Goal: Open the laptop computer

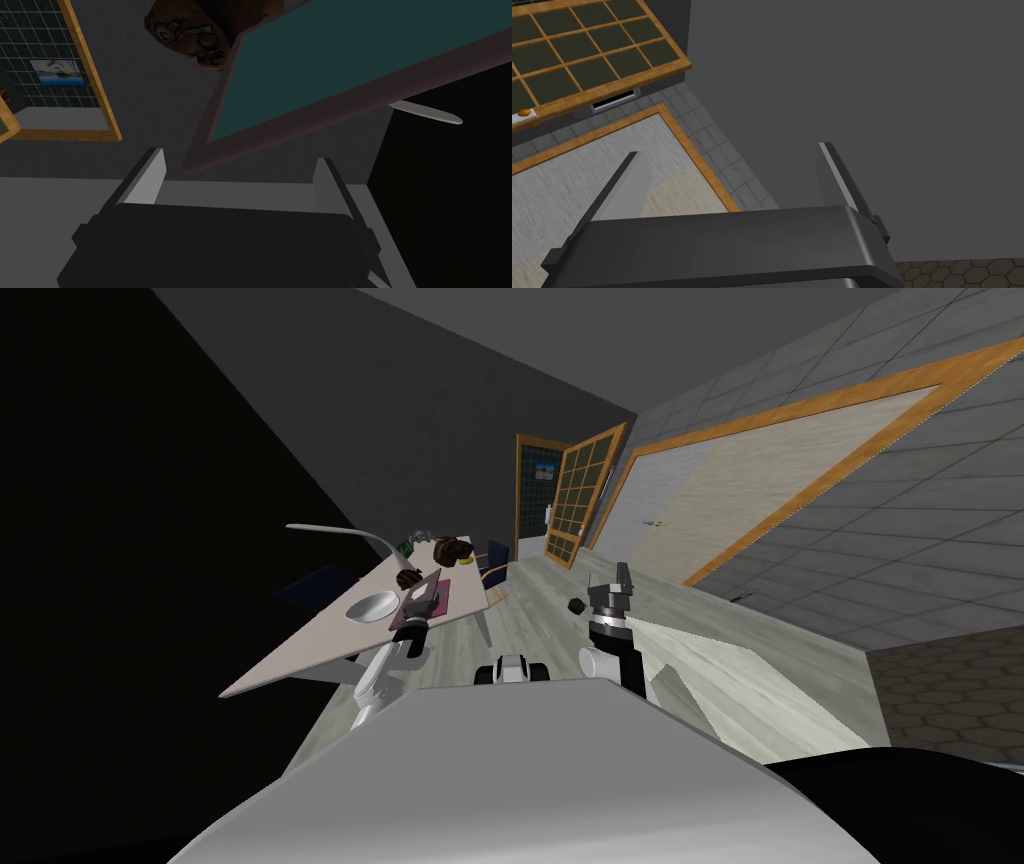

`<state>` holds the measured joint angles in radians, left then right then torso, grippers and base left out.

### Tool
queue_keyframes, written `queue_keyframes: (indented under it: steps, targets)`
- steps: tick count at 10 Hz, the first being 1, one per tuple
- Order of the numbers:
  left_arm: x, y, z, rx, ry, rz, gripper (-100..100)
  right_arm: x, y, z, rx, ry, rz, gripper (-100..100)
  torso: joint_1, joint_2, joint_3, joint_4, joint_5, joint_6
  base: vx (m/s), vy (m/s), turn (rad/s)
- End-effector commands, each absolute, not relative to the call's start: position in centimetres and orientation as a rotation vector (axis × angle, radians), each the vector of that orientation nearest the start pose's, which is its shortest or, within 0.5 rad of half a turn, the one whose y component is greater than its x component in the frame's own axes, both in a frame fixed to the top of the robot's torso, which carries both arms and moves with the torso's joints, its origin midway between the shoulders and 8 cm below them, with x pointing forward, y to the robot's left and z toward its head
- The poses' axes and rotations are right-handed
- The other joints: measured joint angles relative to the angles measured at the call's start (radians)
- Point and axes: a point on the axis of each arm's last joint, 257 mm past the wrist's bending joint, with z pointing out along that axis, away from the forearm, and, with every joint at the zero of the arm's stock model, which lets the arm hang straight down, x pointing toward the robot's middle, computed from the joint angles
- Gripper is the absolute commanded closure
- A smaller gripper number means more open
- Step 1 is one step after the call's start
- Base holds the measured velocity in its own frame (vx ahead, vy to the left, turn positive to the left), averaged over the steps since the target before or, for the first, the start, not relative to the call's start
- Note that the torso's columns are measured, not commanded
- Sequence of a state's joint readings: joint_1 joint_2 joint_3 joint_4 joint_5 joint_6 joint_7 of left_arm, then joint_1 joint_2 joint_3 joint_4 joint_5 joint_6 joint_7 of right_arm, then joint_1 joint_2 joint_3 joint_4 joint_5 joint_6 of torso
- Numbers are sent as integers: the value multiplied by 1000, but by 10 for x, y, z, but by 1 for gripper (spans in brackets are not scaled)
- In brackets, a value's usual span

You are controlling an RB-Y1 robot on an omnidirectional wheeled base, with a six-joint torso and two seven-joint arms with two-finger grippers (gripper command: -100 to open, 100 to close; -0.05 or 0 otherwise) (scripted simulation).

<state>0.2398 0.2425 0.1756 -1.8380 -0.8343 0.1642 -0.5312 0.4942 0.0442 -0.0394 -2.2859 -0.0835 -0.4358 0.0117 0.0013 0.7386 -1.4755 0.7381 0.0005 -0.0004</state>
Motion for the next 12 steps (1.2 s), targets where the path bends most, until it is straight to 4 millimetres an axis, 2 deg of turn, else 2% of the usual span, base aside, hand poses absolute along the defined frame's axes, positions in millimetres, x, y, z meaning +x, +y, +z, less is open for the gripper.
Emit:
queue_keyframes:
  steps: [1, 2, 4, 5, 10, 11, 12]
  targets:
    - [459, 438, -180, -221, 1556, 337, -100, 348, -308, 17, 774, 558, 1295, 0, -1, 0, 0, 0, -1, 0, -41, 22, -139]
    - [458, 440, -181, -226, 1559, 341, -100, 348, -307, 17, 774, 558, 1295, 0, -2, 0, 0, 0, -1, 1, -30, 13, -38]
    - [458, 445, -168, -236, 1552, 354, -100, 348, -308, 17, 774, 558, 1295, 0, -2, -1, -1, 0, -1, 0, -33, 8, -95]
    - [457, 447, -169, -244, 1556, 361, -100, 348, -308, 17, 774, 558, 1295, 0, -1, -1, -1, 0, -1, 1, -28, 10, -42]
    - [454, 457, -148, -276, 1556, 391, -100, 348, -308, 17, 774, 558, 1295, 0, -1, -1, 0, 0, 0, 0, -32, 9, -85]
    - [454, 455, -150, -268, 1555, 386, -100, 348, -308, 17, 774, 558, 1295, 0, -1, 0, 0, 0, 0, 0, -21, 8, -24]
    - [454, 456, -149, -272, 1556, 388, 0, 348, -308, 17, 774, 558, 1295, 0, -1, -1, -1, 0, 0, 0, 0, 0, 0]
